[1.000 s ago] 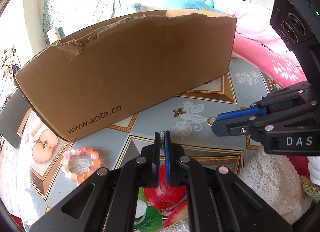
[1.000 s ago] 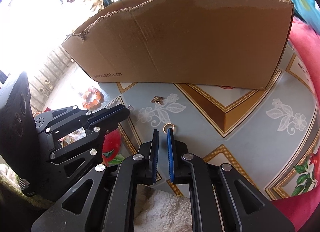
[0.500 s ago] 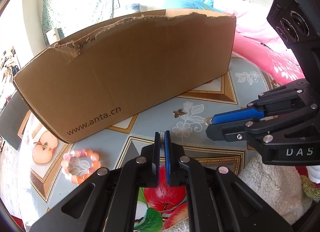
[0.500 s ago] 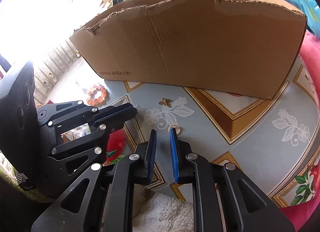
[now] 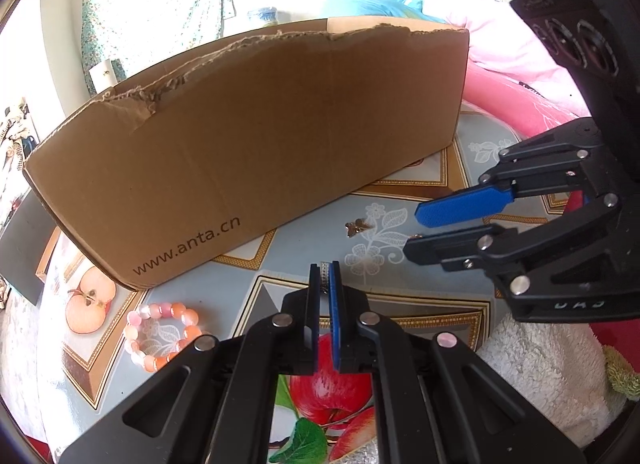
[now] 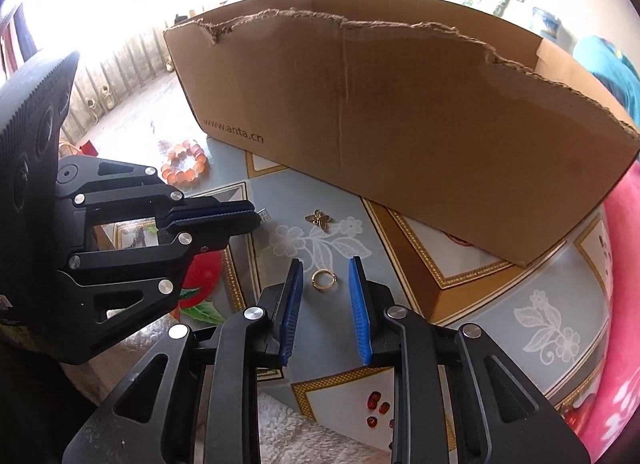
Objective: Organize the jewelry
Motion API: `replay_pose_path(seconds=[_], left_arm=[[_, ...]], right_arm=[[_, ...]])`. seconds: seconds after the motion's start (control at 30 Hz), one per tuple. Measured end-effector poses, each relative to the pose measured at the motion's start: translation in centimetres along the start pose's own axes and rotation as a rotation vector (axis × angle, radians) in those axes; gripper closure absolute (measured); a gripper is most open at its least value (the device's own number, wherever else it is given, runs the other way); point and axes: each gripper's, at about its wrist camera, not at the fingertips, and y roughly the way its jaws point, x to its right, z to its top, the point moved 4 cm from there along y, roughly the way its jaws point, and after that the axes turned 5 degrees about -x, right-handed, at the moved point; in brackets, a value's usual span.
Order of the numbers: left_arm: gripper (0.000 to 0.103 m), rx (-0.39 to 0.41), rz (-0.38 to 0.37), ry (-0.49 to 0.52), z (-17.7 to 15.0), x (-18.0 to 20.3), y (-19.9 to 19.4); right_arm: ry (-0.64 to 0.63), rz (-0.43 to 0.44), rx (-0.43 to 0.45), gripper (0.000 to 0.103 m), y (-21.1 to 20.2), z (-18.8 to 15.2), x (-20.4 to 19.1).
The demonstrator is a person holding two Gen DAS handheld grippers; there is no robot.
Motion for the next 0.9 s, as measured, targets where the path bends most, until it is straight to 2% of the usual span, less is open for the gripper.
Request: replay_pose_path(seconds=[0.07, 0.1, 0.37, 0.9], left_arm=[[0.099, 0.0, 0.001, 0.004, 0.0, 0.0, 0.0], [0.099, 0.0, 0.001, 0.005, 0.1, 0.0, 0.0], [0.099, -0.001, -0.001, 0.006, 0.1, 0.0, 0.0], [0.1, -0.004, -0.019, -0.007, 0.1, -0.3, -0.1]], right_arm=[[-0.04, -0.012, 0.005, 0.085, 0.1, 0.0, -0.4], [-0.051, -0.008, 0.004, 0.093, 0.1, 0.0, -0.5], [-0.013, 0.001, 0.025, 0.093, 0.3, 0.0, -0.3], [0.149, 0.021, 0.106, 0.093, -3.3, -1.1, 2.6]])
